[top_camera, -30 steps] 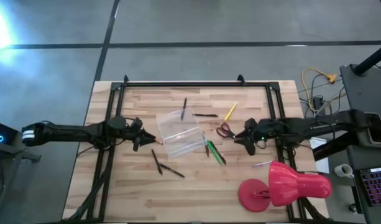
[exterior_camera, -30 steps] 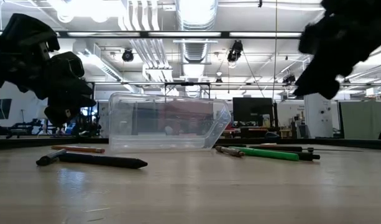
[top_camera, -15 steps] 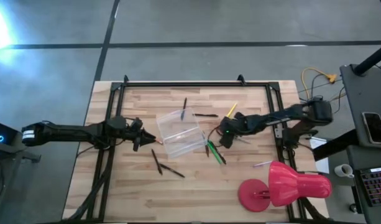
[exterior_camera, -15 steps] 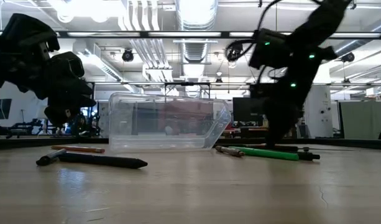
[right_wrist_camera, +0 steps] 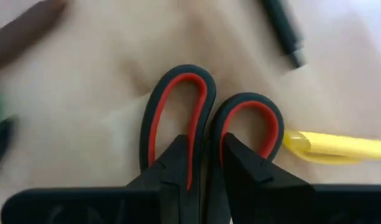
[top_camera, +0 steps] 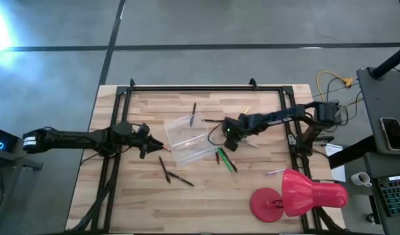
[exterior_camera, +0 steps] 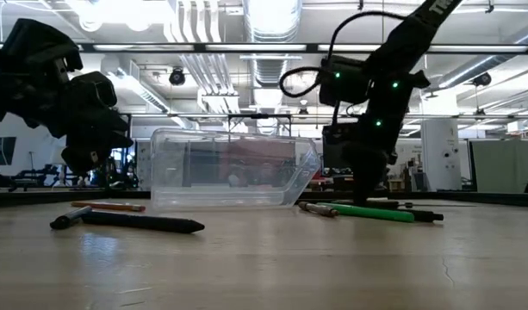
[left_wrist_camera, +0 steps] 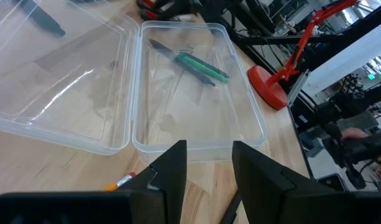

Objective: Pick & place school supplies into a supply box
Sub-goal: Put the scissors into the stationery box

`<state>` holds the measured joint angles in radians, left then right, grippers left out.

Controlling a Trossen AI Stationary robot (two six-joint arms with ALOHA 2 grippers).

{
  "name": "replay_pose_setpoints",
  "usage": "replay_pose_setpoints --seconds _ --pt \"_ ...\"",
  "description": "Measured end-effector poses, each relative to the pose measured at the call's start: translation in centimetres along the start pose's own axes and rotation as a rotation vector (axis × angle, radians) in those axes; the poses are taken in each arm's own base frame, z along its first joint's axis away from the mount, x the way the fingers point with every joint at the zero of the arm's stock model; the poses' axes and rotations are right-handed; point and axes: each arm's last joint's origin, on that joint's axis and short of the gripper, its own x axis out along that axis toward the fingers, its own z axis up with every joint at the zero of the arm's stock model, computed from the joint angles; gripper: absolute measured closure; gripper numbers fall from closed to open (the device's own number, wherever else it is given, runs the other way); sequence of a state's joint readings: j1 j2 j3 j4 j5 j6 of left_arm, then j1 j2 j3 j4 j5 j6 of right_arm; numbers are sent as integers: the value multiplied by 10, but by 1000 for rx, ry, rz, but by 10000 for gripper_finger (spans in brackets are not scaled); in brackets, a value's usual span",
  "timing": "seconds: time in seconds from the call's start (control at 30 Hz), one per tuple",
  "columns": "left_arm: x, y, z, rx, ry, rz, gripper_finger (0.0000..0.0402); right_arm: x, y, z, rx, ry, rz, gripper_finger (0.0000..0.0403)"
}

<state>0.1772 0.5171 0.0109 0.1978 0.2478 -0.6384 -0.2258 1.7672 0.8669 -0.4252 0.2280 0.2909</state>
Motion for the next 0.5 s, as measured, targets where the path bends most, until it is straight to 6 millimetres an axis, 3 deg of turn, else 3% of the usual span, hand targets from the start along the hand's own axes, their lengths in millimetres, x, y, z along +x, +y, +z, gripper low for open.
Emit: replay_pose_setpoints --seconds 0.13,0.23,0.37,0.5 --pt "0 0 0 0 0 0 288 -6 -15 5 32 -13 12 345" --pt "0 0 0 0 0 0 288 -23 -29 11 115 -48 41 345" --pt "0 0 0 0 1 0 288 -79 -44 36 191 -311 153 347" --pt "0 0 0 0 0 0 288 -120 -46 50 39 -505 298 353"
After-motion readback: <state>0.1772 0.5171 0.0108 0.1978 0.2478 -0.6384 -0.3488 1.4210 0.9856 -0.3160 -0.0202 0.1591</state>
